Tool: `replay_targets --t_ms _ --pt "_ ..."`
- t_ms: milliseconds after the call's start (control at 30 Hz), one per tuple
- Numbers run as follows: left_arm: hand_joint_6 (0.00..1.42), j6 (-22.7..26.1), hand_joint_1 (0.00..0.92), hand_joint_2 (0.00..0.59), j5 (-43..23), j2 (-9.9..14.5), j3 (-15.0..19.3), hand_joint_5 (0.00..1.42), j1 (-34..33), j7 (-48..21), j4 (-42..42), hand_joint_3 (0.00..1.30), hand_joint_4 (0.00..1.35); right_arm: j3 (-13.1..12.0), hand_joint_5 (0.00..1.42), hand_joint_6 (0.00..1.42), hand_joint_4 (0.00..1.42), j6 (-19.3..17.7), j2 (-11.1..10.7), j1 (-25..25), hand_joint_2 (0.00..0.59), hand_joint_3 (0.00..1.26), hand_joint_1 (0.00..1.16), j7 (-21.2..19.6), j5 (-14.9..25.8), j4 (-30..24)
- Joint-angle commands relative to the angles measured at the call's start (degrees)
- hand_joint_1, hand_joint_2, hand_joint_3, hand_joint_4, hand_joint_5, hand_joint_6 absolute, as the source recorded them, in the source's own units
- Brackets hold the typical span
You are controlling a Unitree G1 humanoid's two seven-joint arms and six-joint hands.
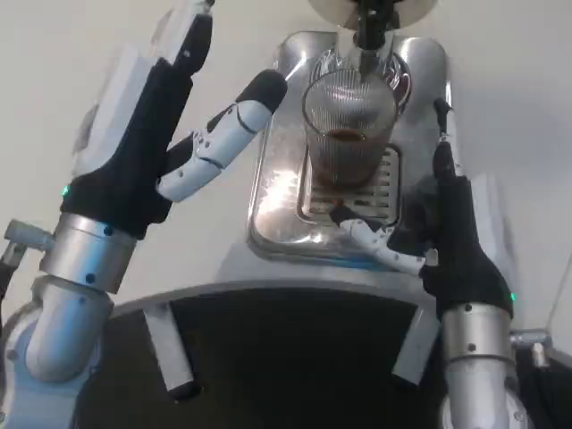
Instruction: Grasp the cup under the faucet to collect the drink, then remove the cup.
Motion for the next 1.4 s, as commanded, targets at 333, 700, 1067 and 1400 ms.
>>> replay_targets --t_ms 333,700,1067,1400 --pt "0.0 0.7 0.0 0.215 0.04 0.77 0.15 0.0 1.45 -0.55 -1.45 0.0 0.0 0.4 0.0 0.25 0.0 -0.59 2.34 -5.85 0.071 0.0 1.09 -1.12 3.42 8.02" --pt "0.0 0.87 0.0 0.215 -0.21 0.95 0.21 0.0 1.33 -0.74 -0.89 0.0 0.0 1.28 0.0 0.25 0.0 -1.34 3.2 -9.89 0.073 0.0 1.06 -3.57 2.73 11.22" --pt "0.0 0.98 0.0 0.214 -0.87 1.87 1.29 0.0 2.29 -1.25 -1.31 0.0 0.0 1.16 0.0 0.22 0.0 -1.34 5.77 -12.75 0.141 0.0 1.0 -8.53 2.8 15.56" --pt "0.0 1.13 0.0 0.218 -0.87 1.84 2.08 0.0 2.92 -1.41 -2.09 0.0 0.0 2.38 0.05 0.24 0.0 -1.23 6.01 -14.13 0.187 0.03 1.01 -11.87 2.66 18.61"
